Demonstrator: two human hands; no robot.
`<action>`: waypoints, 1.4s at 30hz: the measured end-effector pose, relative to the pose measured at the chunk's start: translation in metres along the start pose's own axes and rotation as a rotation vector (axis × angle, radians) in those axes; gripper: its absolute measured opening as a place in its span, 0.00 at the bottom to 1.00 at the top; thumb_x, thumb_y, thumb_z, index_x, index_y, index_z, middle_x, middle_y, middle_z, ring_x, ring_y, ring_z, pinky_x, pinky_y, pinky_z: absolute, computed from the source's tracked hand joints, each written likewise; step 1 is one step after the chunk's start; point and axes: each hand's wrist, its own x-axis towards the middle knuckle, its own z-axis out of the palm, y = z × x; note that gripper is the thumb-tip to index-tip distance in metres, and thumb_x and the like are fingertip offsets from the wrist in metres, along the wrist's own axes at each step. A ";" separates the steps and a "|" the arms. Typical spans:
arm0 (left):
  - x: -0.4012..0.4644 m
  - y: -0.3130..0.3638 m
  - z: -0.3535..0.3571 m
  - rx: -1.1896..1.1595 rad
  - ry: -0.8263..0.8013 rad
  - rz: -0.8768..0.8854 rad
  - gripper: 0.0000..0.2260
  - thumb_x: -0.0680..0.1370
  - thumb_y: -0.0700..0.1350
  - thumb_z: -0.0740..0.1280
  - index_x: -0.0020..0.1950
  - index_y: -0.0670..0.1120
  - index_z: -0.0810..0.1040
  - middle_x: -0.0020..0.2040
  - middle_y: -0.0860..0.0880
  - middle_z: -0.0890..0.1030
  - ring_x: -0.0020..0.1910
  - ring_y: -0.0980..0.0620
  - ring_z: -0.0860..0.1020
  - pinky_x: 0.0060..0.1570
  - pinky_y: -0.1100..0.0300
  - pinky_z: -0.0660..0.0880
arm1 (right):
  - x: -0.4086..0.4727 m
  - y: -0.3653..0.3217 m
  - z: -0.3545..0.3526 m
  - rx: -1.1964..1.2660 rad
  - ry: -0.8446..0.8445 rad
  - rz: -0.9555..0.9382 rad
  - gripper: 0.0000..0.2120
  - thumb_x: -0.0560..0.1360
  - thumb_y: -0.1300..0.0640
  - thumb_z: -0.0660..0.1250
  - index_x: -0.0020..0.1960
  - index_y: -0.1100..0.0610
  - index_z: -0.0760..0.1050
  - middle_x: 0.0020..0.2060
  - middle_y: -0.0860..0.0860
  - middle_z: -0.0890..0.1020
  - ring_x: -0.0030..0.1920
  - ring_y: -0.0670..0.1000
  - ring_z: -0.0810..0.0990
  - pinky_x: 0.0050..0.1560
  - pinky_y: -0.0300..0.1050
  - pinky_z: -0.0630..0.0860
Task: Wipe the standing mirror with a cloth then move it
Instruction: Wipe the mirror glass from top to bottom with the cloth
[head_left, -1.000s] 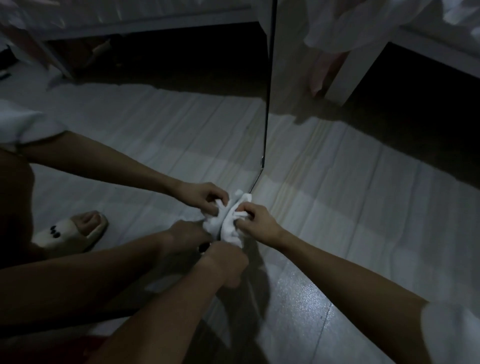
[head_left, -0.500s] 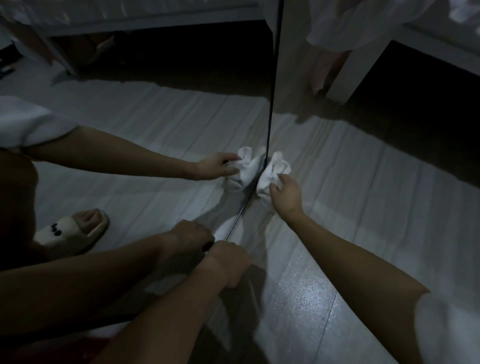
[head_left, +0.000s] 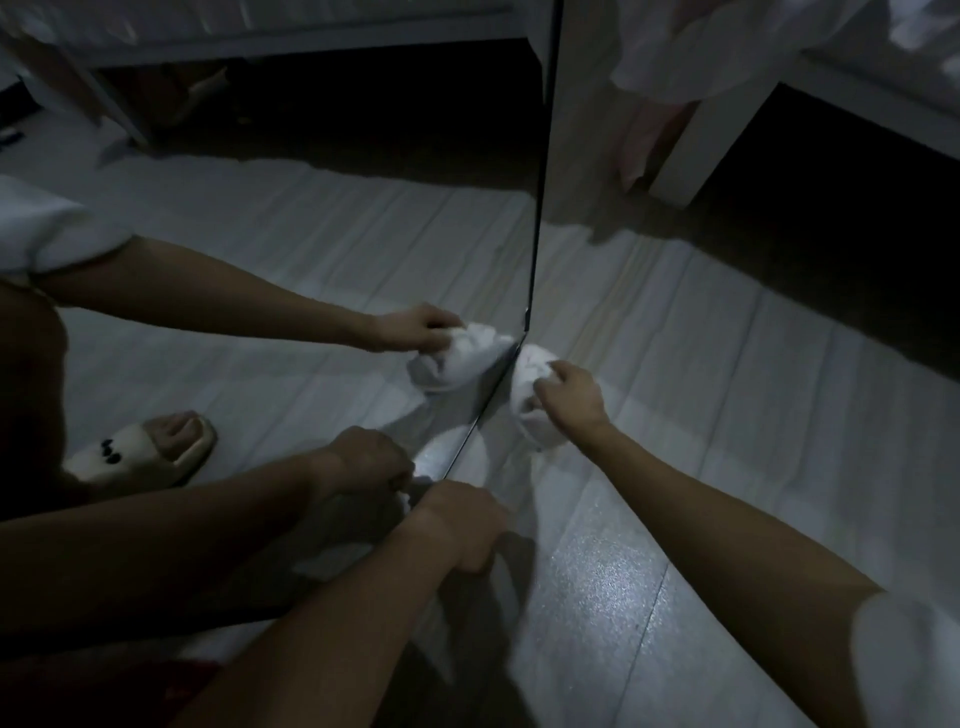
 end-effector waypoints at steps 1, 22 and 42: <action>-0.001 0.004 0.005 0.004 0.009 -0.017 0.21 0.74 0.47 0.66 0.61 0.35 0.73 0.46 0.44 0.76 0.35 0.68 0.76 0.37 0.69 0.73 | 0.001 -0.002 0.003 -0.013 -0.010 -0.006 0.18 0.75 0.61 0.60 0.65 0.62 0.70 0.60 0.61 0.76 0.60 0.61 0.75 0.61 0.50 0.71; -0.110 0.039 0.084 0.458 -0.792 -0.204 0.21 0.75 0.56 0.65 0.67 0.50 0.73 0.59 0.44 0.78 0.51 0.45 0.77 0.54 0.42 0.75 | -0.075 0.010 0.045 -0.263 -0.952 -0.158 0.14 0.77 0.65 0.60 0.62 0.60 0.74 0.44 0.51 0.79 0.41 0.47 0.76 0.42 0.43 0.75; -0.108 0.127 0.159 0.402 -0.010 -0.338 0.26 0.74 0.48 0.66 0.68 0.42 0.62 0.68 0.42 0.68 0.64 0.42 0.71 0.59 0.51 0.71 | -0.045 0.006 -0.041 -0.400 -0.741 -0.136 0.14 0.72 0.69 0.58 0.49 0.61 0.80 0.41 0.51 0.79 0.46 0.49 0.76 0.47 0.40 0.72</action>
